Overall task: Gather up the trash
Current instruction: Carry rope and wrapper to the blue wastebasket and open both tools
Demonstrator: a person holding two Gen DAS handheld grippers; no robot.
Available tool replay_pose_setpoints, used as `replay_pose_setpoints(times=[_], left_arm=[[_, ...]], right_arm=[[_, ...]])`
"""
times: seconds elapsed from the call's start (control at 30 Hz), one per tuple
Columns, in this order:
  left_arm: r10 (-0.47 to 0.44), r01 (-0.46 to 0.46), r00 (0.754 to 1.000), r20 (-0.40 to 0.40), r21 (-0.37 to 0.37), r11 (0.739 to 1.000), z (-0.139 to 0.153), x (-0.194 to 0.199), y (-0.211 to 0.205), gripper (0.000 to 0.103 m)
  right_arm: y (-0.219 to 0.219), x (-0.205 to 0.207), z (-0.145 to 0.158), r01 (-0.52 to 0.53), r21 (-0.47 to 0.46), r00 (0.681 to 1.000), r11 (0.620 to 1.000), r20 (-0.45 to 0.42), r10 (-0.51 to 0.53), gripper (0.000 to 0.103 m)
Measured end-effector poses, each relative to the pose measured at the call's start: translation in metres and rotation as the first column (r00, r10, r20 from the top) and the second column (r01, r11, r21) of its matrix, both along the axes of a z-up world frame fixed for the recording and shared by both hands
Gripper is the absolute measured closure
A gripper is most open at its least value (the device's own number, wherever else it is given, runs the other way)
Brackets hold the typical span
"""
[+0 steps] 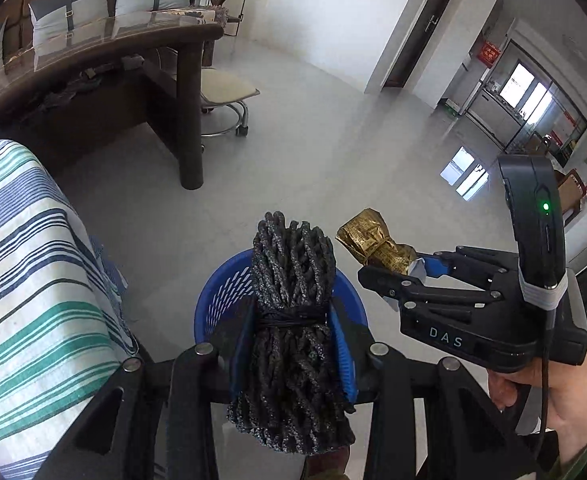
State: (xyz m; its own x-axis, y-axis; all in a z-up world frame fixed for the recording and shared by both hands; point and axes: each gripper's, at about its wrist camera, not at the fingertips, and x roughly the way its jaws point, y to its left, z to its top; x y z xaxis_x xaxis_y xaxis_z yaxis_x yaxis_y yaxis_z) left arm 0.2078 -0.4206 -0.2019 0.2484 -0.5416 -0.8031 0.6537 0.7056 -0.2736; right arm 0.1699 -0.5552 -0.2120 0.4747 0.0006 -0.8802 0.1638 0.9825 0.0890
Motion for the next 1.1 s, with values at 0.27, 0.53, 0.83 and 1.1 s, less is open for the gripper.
replay_pose_setpoints(times=[0.27, 0.53, 0.83, 1.1], left_arm=[[-0.006, 0.007, 1.0, -0.016, 0.015, 1.0, -0.029, 0.023, -0.03, 0.038], [0.007, -0.006, 1.0, 0.03, -0.041, 0.999, 0.004, -0.002, 0.012, 0.038], [0.096, -0.105, 0.968, 0.234, 0.029, 0.994, 0.074, -0.079, 0.104, 0.031], [0.214, -0.239, 0.917, 0.337, 0.035, 0.97, 0.103, -0.112, 0.173, 0.029]], right_arm=[[-0.028, 0.004, -0.031, 0.028, 0.031, 0.999, 0.999, -0.04, -0.027, 0.045], [-0.033, -0.011, 0.016, 0.14, -0.028, 0.988, 0.99, 0.065, -0.138, 0.012], [0.057, -0.037, 0.095, 0.032, -0.081, 0.96, 0.996, 0.281, -0.008, 0.005], [0.126, -0.057, 0.107, -0.053, -0.135, 0.932, 0.989, 0.348, 0.098, 0.005]])
